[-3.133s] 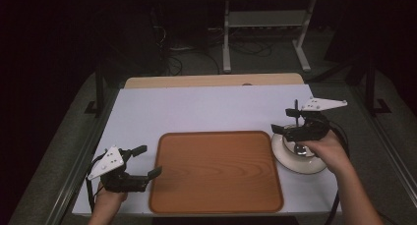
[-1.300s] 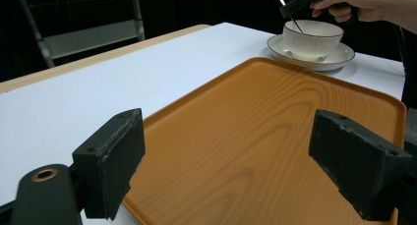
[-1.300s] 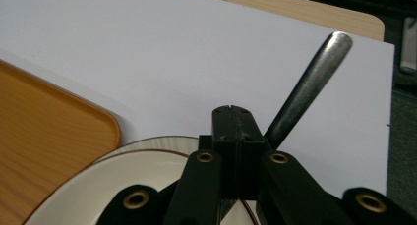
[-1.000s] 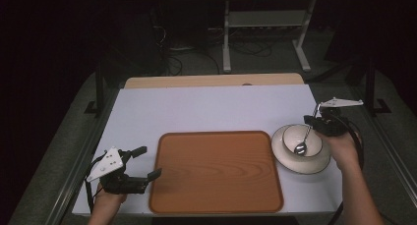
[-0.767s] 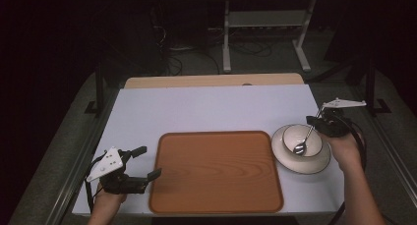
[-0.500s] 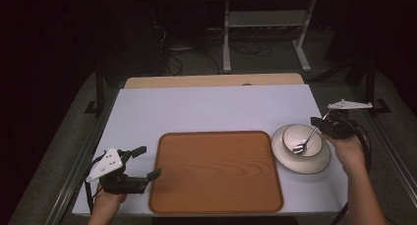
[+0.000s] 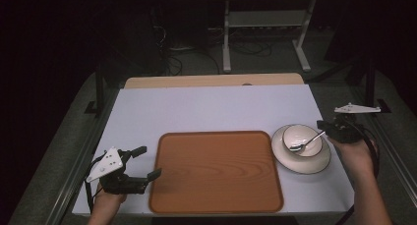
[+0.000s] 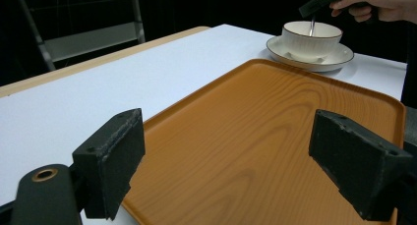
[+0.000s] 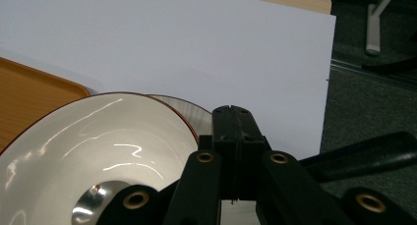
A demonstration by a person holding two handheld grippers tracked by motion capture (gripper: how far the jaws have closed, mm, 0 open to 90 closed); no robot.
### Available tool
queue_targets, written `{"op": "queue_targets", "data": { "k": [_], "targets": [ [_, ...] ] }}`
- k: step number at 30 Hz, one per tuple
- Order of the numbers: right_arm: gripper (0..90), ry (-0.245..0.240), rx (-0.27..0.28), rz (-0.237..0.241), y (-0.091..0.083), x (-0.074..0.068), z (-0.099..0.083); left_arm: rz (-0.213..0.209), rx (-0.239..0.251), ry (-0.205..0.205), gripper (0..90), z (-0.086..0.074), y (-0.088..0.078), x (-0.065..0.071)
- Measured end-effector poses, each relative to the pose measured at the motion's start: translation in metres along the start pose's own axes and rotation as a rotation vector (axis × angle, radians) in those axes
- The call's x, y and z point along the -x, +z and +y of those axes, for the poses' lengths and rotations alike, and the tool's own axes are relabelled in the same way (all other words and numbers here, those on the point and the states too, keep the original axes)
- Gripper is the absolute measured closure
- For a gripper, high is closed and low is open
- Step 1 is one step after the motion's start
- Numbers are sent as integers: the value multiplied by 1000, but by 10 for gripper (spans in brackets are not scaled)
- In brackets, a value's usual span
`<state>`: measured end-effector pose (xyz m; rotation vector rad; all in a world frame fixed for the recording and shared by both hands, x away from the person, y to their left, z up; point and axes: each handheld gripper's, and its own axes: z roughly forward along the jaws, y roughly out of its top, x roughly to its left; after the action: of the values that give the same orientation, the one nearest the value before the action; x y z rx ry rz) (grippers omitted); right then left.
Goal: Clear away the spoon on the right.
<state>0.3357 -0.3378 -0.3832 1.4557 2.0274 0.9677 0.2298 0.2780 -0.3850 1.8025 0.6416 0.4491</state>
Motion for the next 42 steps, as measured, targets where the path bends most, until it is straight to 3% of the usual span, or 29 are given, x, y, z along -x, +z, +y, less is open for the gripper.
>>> {"op": "queue_targets", "data": {
  "k": [18, 21, 25, 29, 36, 42],
  "targets": [
    [891, 0, -5, -33, -15, 1, -13, -6, 4, -3, 136, 1, 2, 0],
    [829, -5, 23, -26, -19, -2, -9, -5, 1, -1, 136, 1, 2, 0],
    [643, 15, 83, -5, -29, -10, -8, -5, 5, -4, 136, 1, 2, -1],
    [512, 32, 113, 20, -37, -18, -12, -5, 6, 0, 136, 1, 1, 0],
    [454, 39, 128, 9, -49, -29, -33, -5, 5, 3, 136, 1, 2, 0],
    [455, 67, 117, -4, -62, -29, -50, -5, 4, 2, 136, 1, 2, 0]
  ]
}}
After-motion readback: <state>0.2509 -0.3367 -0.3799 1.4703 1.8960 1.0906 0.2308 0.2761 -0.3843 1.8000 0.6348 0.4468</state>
